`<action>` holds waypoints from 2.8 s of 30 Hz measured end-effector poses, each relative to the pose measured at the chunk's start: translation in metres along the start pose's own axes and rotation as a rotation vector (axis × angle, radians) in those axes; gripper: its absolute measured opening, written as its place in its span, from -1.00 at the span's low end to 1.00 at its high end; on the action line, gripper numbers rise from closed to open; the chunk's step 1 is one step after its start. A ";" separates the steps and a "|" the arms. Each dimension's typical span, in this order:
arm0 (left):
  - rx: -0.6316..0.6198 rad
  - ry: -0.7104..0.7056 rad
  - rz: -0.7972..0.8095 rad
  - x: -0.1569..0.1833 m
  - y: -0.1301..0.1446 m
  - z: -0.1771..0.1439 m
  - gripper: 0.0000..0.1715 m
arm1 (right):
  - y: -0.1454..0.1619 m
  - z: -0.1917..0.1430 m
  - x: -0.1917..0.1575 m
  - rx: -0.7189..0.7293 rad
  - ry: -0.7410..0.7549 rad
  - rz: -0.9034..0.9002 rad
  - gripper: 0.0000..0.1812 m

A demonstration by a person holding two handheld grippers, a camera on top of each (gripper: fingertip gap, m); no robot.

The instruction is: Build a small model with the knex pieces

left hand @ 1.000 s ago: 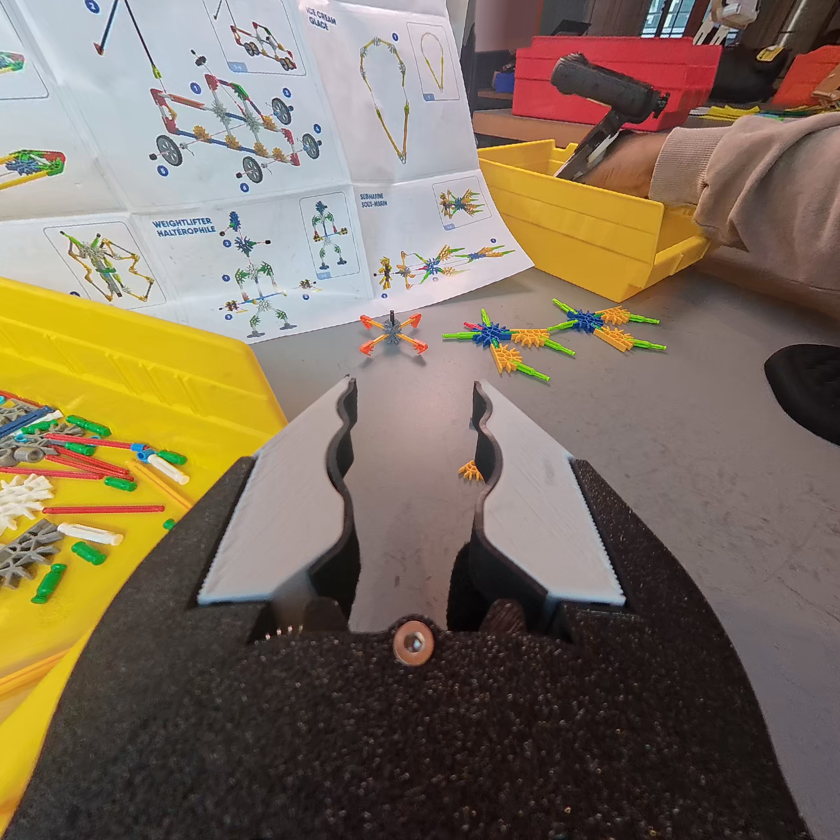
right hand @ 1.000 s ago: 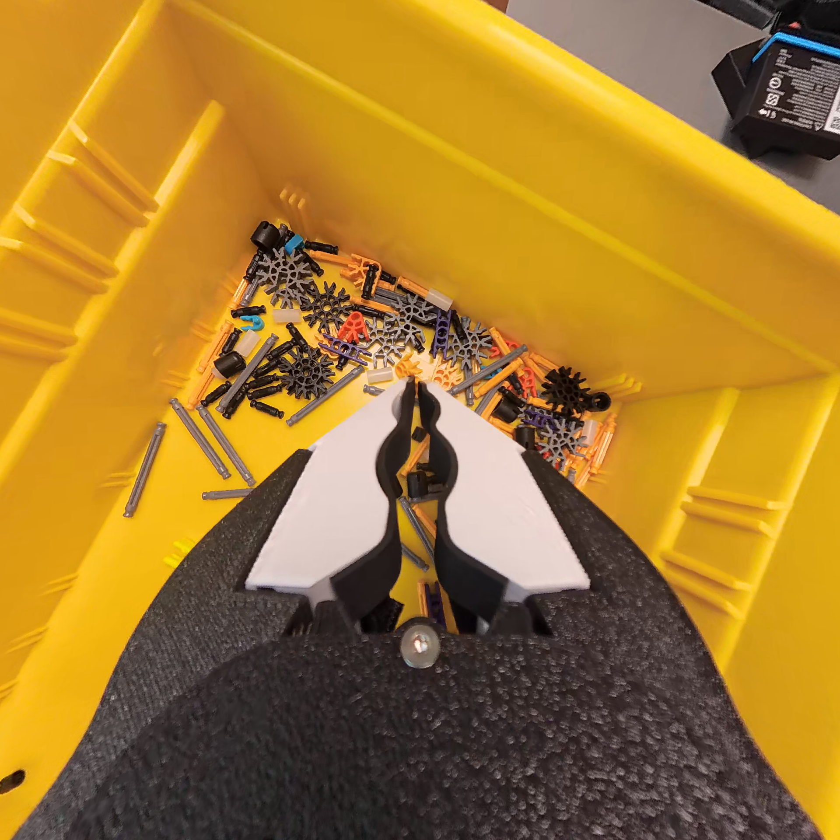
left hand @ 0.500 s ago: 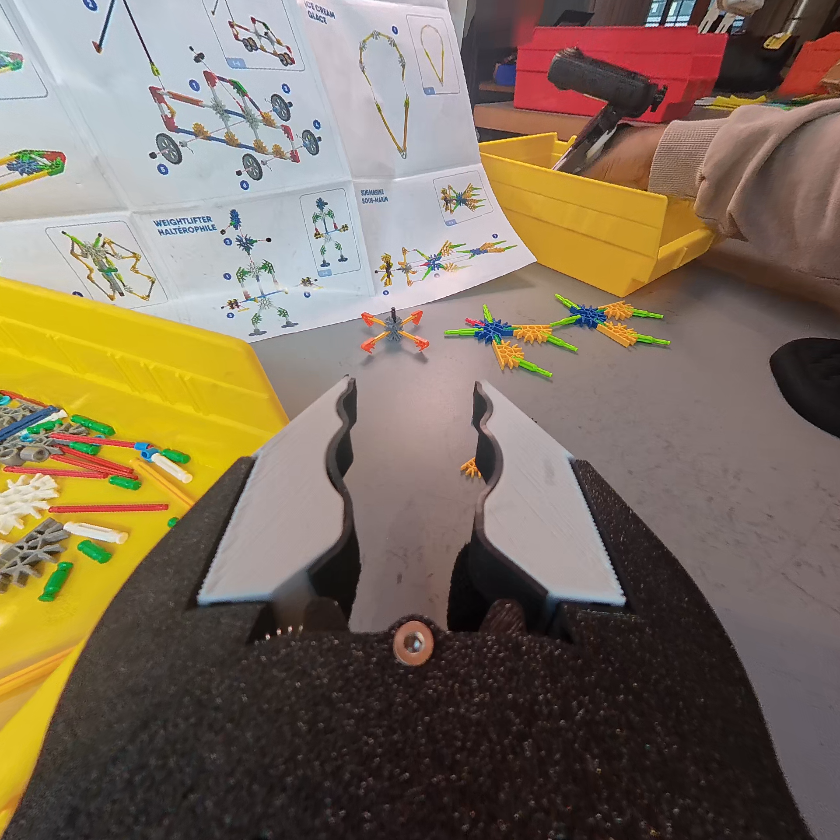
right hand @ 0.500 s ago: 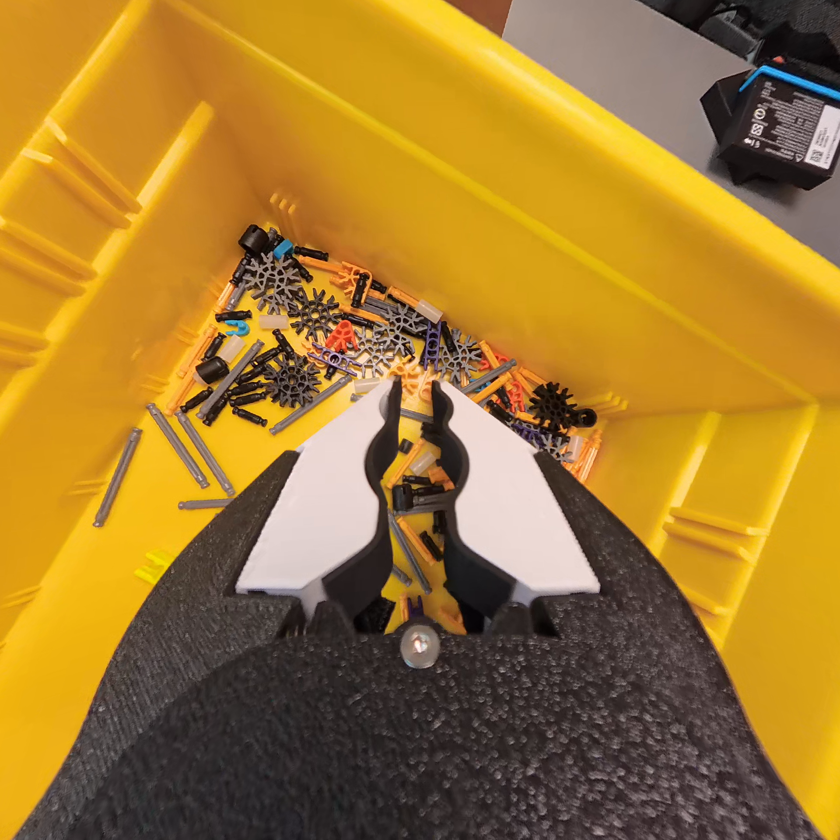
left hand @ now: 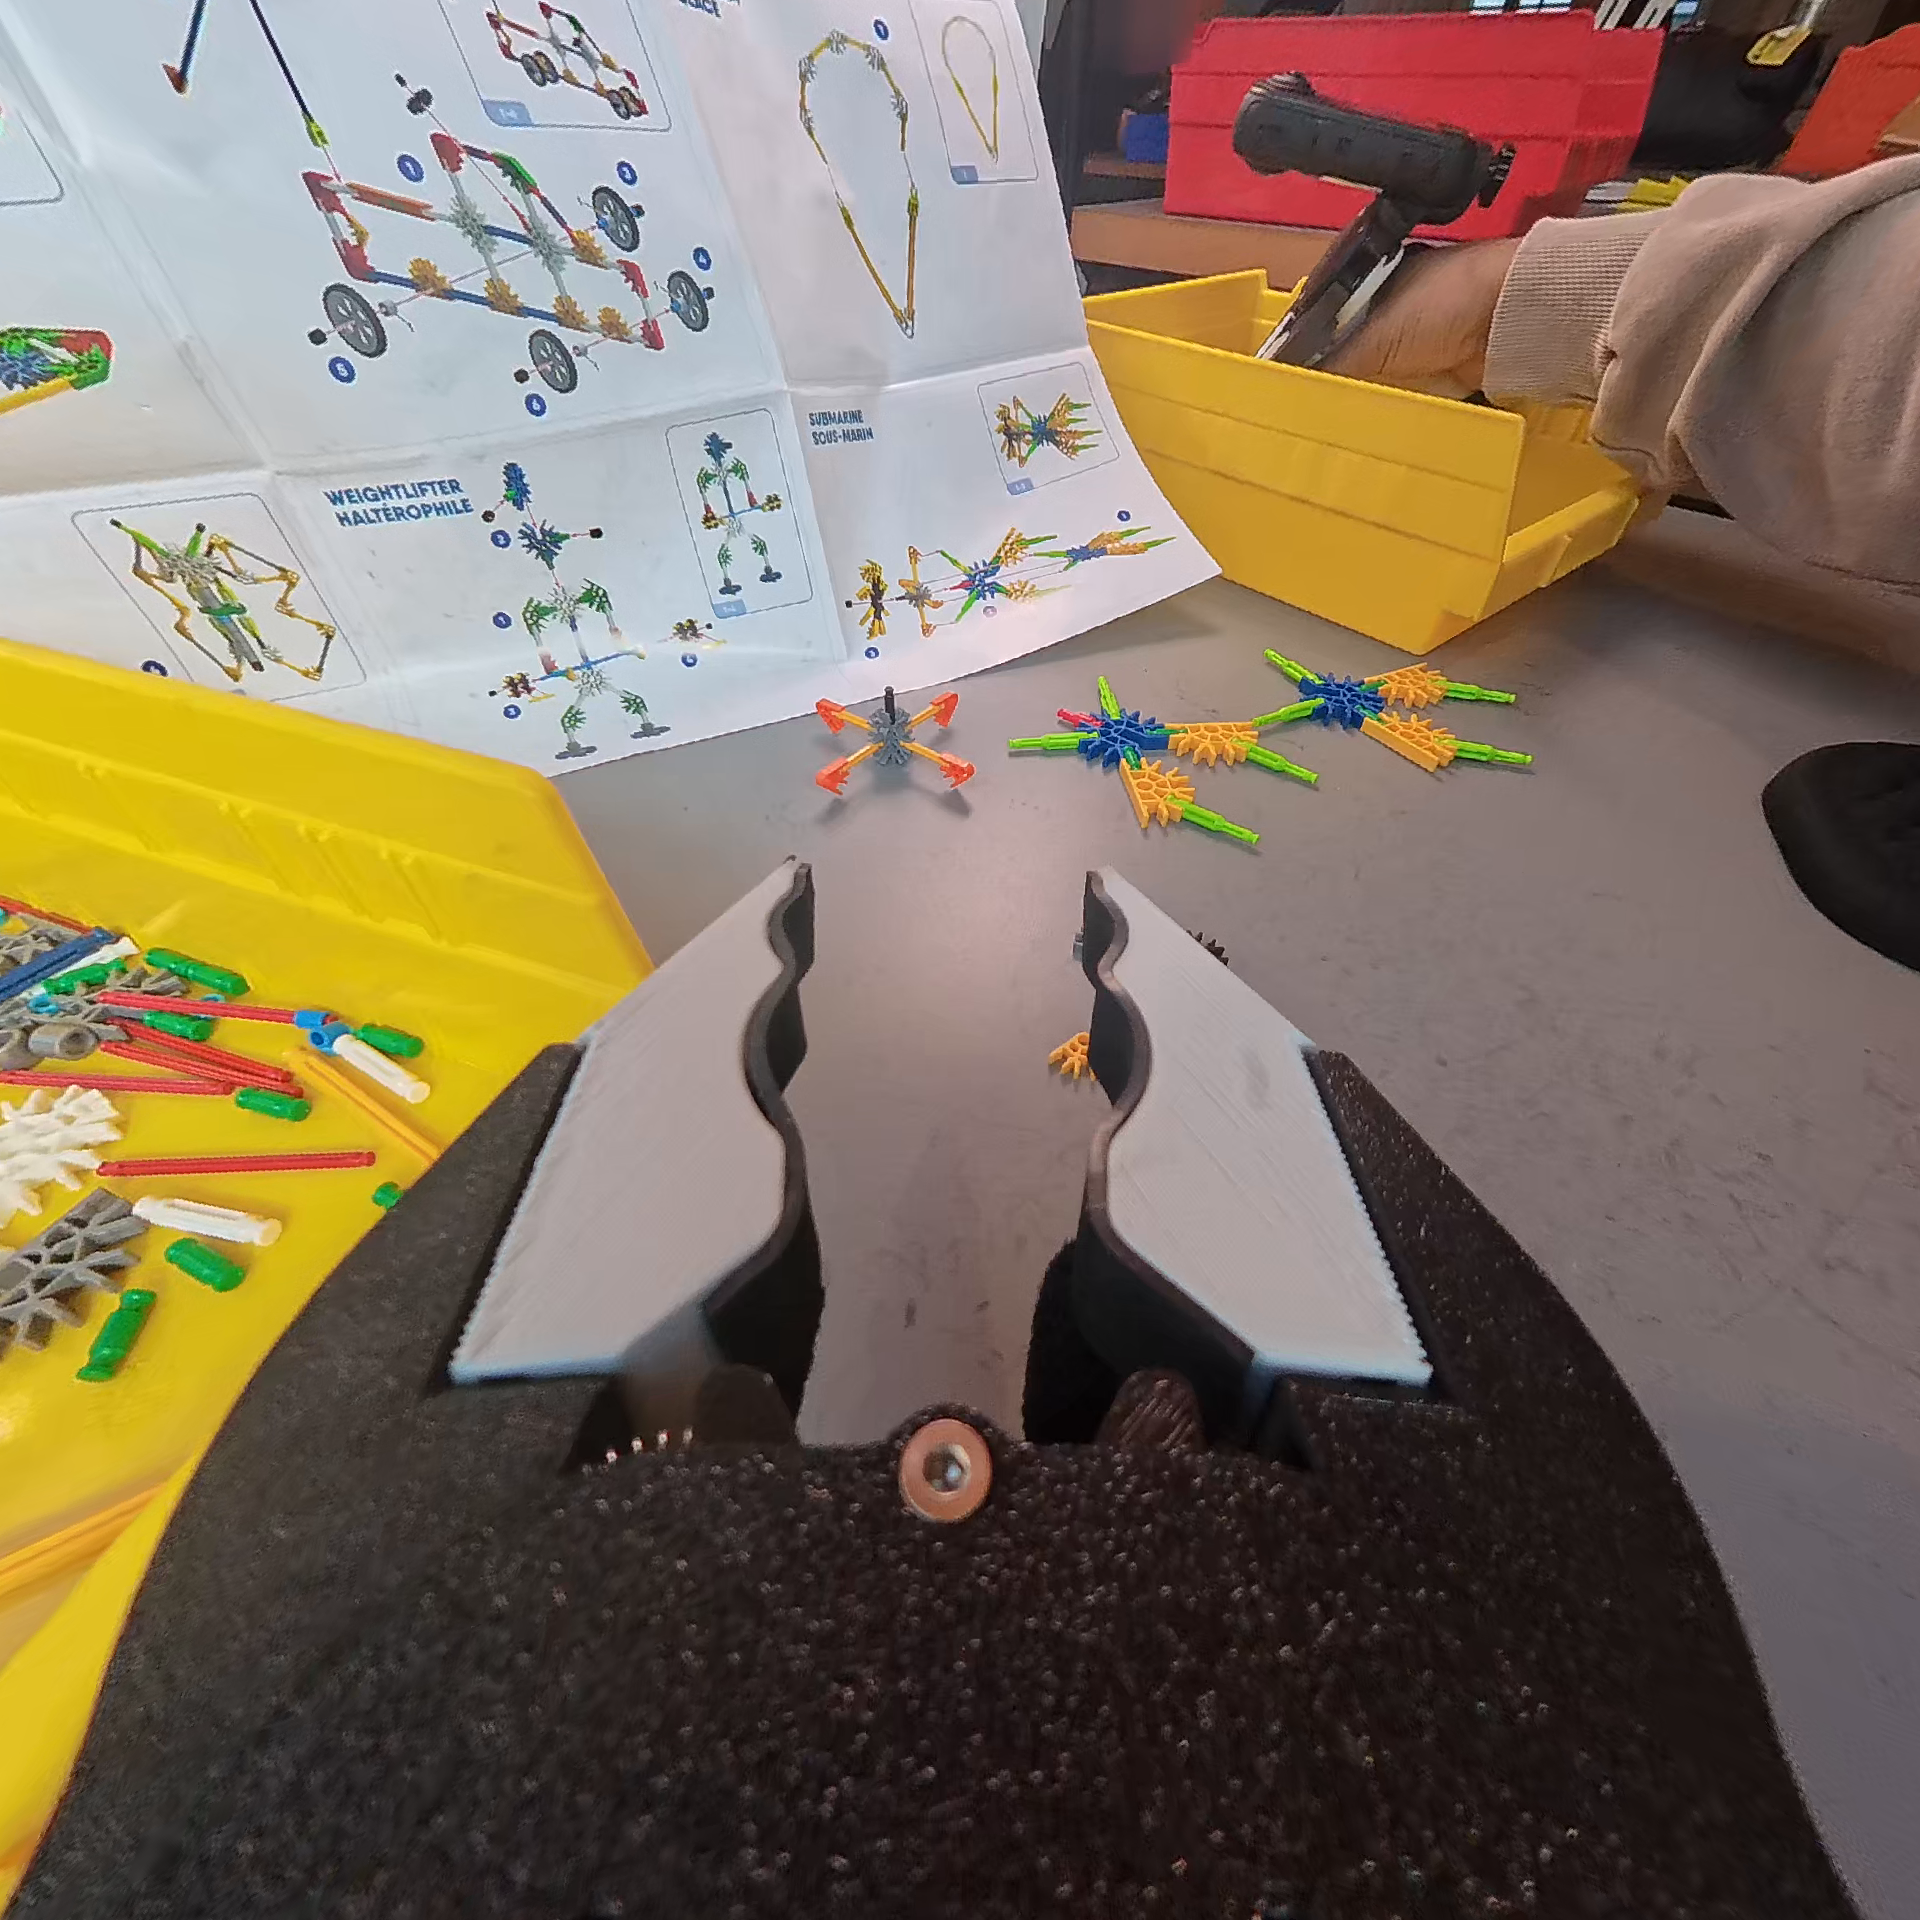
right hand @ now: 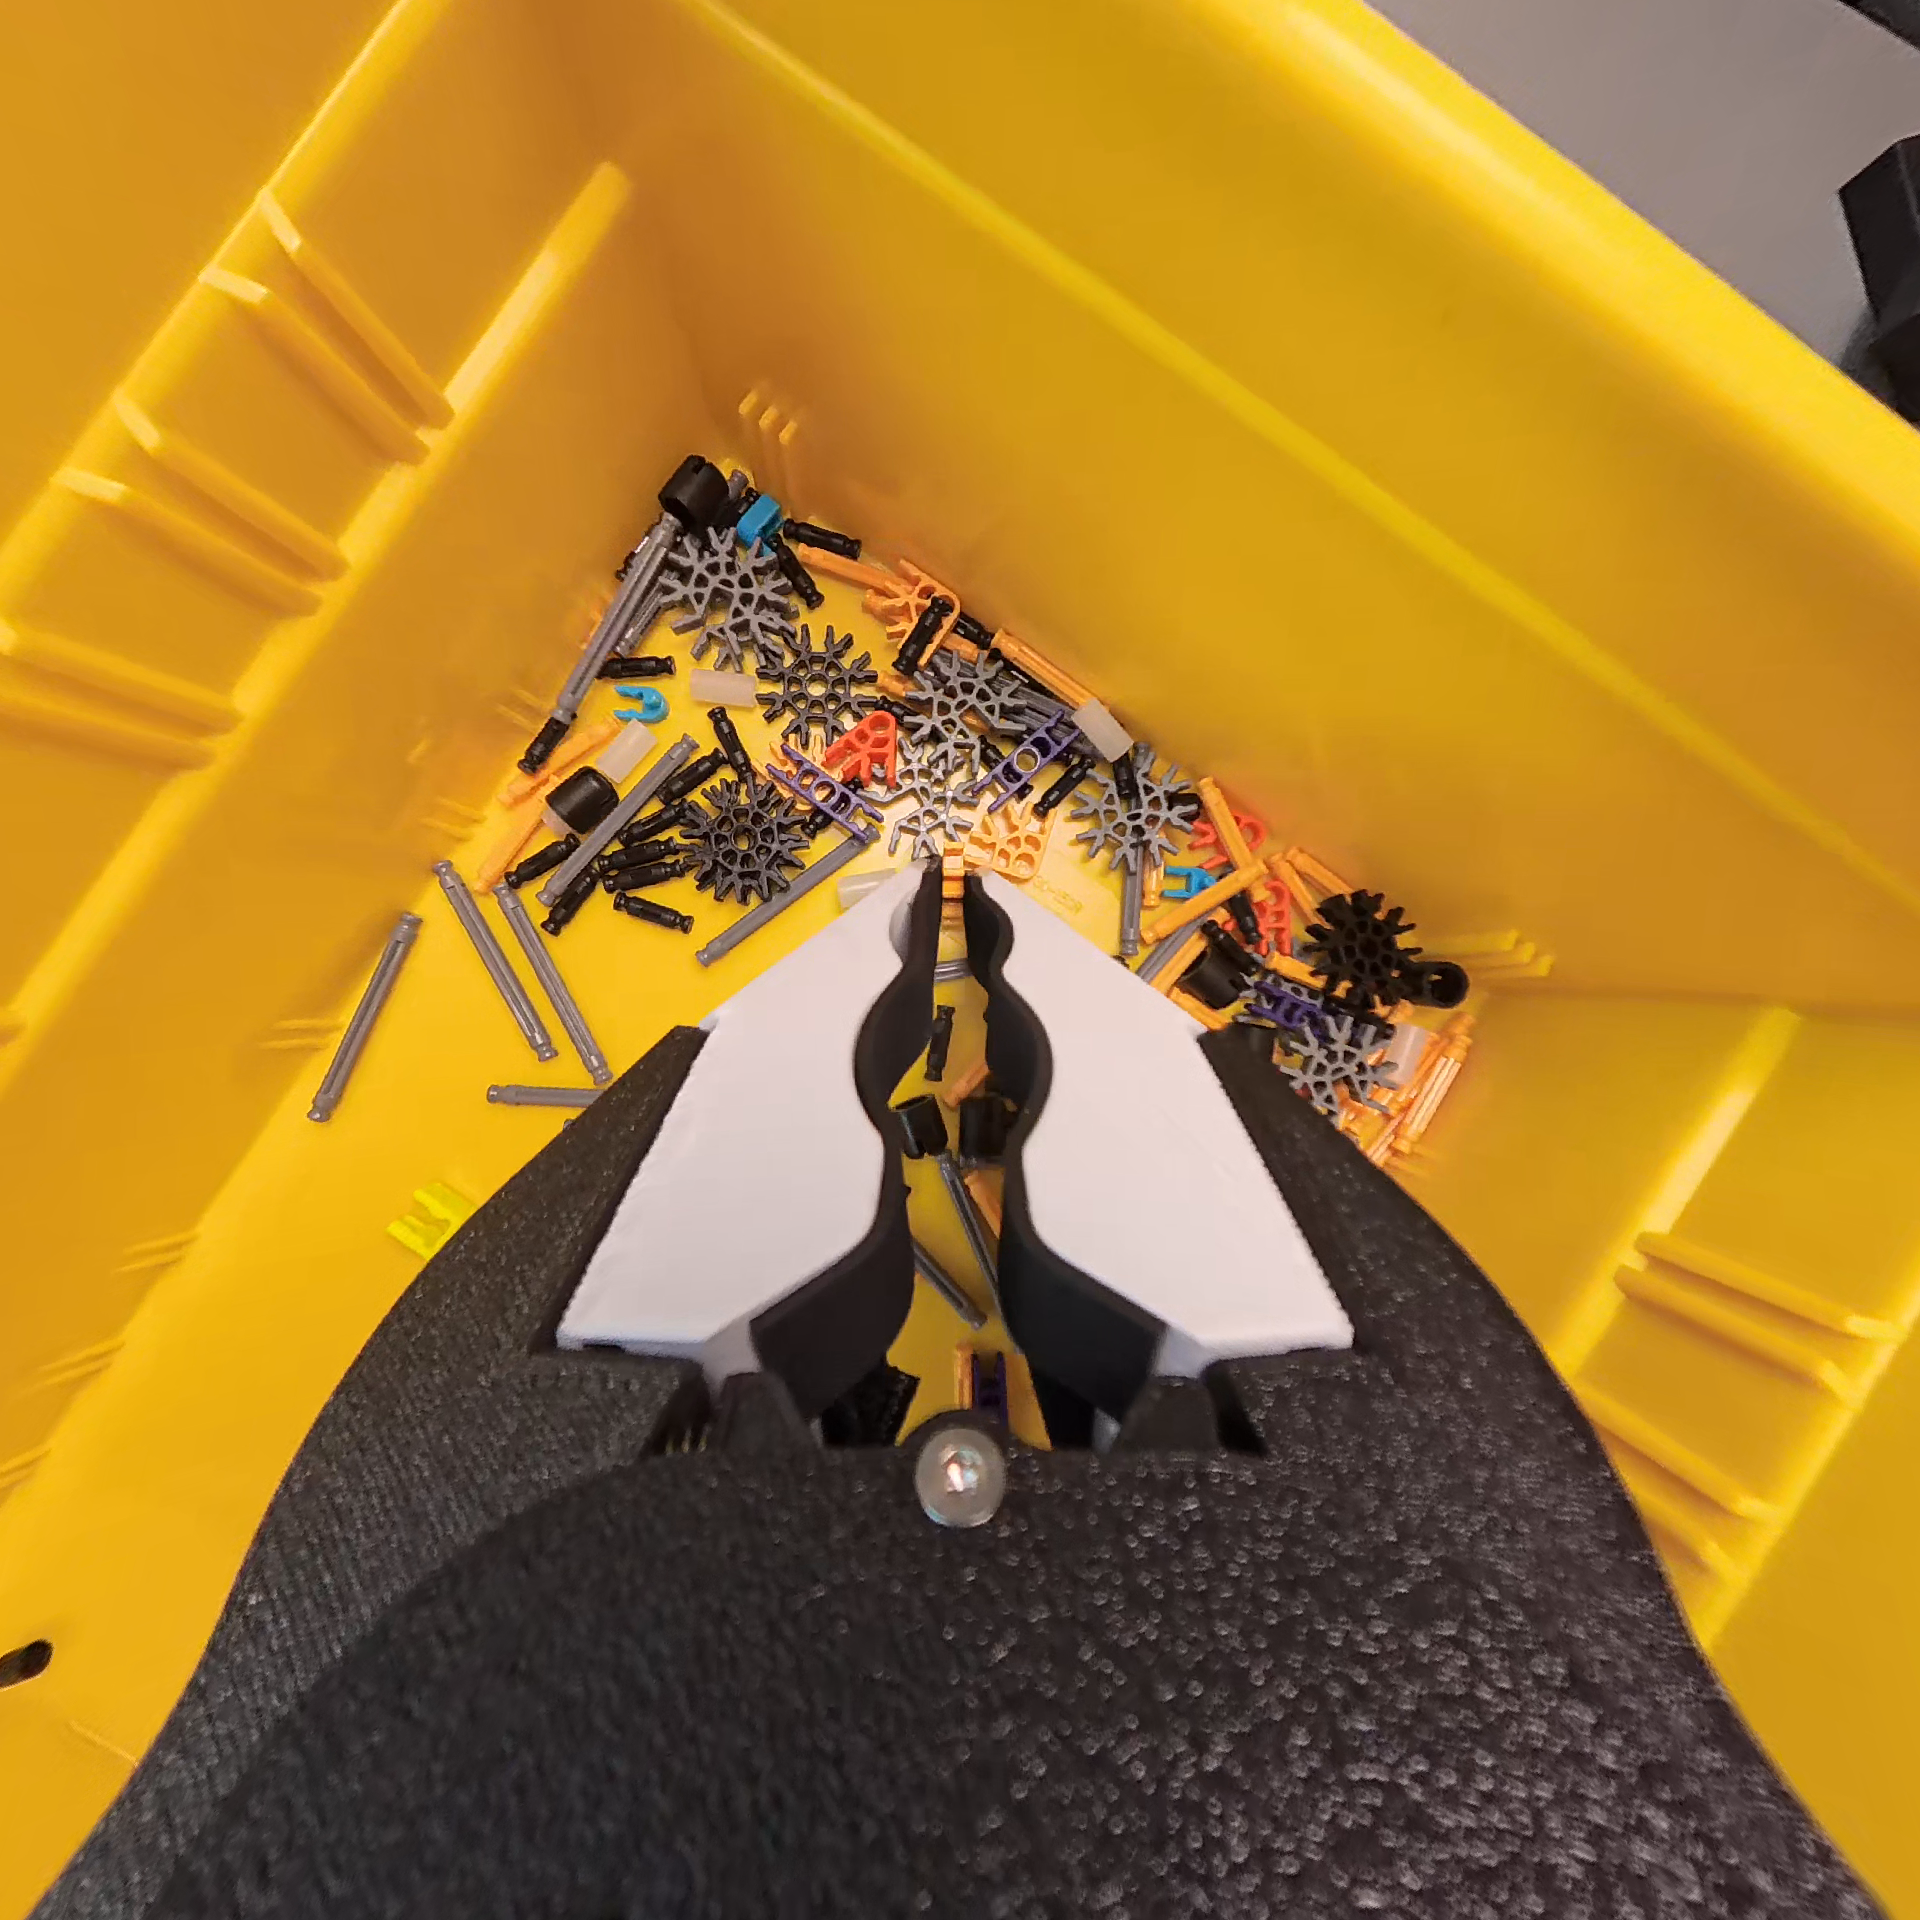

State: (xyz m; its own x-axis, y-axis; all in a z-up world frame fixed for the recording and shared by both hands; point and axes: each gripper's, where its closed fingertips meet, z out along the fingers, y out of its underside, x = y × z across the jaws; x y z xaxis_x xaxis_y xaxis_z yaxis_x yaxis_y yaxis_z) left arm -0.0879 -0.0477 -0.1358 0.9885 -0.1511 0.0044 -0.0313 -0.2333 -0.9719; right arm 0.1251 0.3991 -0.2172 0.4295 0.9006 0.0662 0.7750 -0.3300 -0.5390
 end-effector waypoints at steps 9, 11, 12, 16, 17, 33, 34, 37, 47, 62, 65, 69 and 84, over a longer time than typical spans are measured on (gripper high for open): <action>-0.008 0.003 -0.020 -0.001 0.001 0.000 -0.40 | -0.078 -0.127 -0.124 0.456 -0.144 -0.195 -0.98; -0.015 0.008 -0.017 0.001 0.002 0.001 -0.40 | -0.067 -0.152 -0.209 0.453 -0.324 -0.337 -0.98; -0.016 0.010 -0.011 0.002 0.002 0.001 -0.40 | -0.055 -0.158 -0.250 0.438 -0.407 -0.403 -0.98; -0.004 0.002 0.020 0.005 -0.004 -0.002 -0.40 | 0.013 -0.137 -0.373 0.306 -0.586 -0.657 -0.98; 0.001 -0.001 0.026 0.005 -0.006 -0.003 -0.40 | 0.029 -0.126 -0.394 0.275 -0.614 -0.691 -0.98; 0.013 0.004 0.059 0.011 -0.013 -0.007 -0.39 | -0.039 -0.157 -0.321 0.519 -0.291 -0.597 -0.80; 0.012 0.006 0.058 0.011 -0.012 -0.007 -0.39 | -0.057 -0.168 -0.285 0.561 -0.216 -0.521 -0.81; 0.007 0.012 0.056 0.013 -0.011 -0.006 -0.39 | -0.086 -0.175 -0.164 0.578 0.011 -0.276 -0.83; -0.023 0.000 0.034 0.008 -0.001 -0.001 -0.39 | -0.017 -0.036 0.001 0.143 0.145 0.112 -0.86; -0.047 0.002 0.012 0.004 0.007 0.002 -0.39 | -0.003 -0.002 0.010 0.068 0.083 0.155 -0.98; -0.043 0.006 0.010 0.004 0.006 0.002 -0.39 | 0.002 -0.006 0.003 0.050 0.057 0.137 -0.98; -0.048 0.015 0.010 0.006 0.008 0.003 -0.39 | 0.005 -0.010 0.000 0.053 0.047 0.134 -0.93; -0.052 0.010 0.010 0.005 0.008 0.003 -0.39 | 0.008 -0.005 -0.004 0.005 -0.004 0.133 -0.87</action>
State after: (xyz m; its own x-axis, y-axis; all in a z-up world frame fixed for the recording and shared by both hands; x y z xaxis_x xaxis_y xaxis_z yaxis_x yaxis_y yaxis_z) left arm -0.0833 -0.0477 -0.1444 0.9866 -0.1629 -0.0031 -0.0494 -0.2808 -0.9585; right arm 0.1319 0.3915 -0.2171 0.5262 0.8503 -0.0099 0.7089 -0.4451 -0.5472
